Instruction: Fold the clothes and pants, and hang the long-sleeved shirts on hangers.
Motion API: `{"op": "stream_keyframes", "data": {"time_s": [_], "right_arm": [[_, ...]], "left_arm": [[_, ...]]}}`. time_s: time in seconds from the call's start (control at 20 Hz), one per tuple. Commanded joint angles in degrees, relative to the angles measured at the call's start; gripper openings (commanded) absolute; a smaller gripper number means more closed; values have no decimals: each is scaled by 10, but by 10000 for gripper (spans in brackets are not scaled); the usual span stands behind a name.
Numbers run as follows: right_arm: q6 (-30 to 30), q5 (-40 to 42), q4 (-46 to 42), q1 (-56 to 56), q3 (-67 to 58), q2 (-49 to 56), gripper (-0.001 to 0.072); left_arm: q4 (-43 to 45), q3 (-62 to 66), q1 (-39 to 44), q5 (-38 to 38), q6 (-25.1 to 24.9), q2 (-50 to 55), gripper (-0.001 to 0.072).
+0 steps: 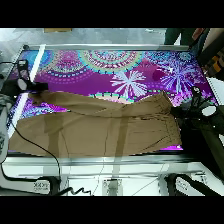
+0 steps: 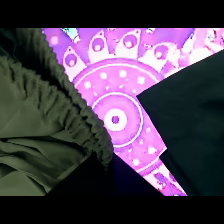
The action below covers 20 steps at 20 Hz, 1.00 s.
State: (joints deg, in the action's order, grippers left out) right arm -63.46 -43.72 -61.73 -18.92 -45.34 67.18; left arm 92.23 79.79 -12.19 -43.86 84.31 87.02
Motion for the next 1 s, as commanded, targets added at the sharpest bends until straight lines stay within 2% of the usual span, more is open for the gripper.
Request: {"op": "stream_keyframes", "data": {"time_s": [0.0, 0.25, 0.35, 0.45, 0.55, 0.65, 0.75, 0.85, 0.95], "right_arm": [[-1, -5, 0, 0, -1, 0, 34], [-1, -18, 0, 0, -1, 0, 34], [-2, -25, 0, 0, -1, 0, 34], [-1, -28, 0, 0, -1, 0, 34], [-1, -28, 0, 0, -1, 0, 34], [-1, -28, 0, 0, -1, 0, 34], [-1, -28, 0, 0, -1, 0, 34], [-2, -28, 0, 0, -1, 0, 34], [-2, -28, 0, 0, -1, 0, 34]], "left_arm": [[32, 3, -26, -143, -108, -96, 10], [36, 3, -40, -234, -263, -231, 8], [33, 3, -40, -283, -310, -230, 8], [30, 3, -40, -323, -354, -185, 7], [26, 3, -40, -265, -379, -118, 8], [-1, 3, -39, -150, -381, -38, 9], [-6, 3, -25, -78, -400, 32, 9], [-5, 3, -3, -8, -395, 78, 10], [-5, 3, 15, 84, -357, 95, 11]]}}
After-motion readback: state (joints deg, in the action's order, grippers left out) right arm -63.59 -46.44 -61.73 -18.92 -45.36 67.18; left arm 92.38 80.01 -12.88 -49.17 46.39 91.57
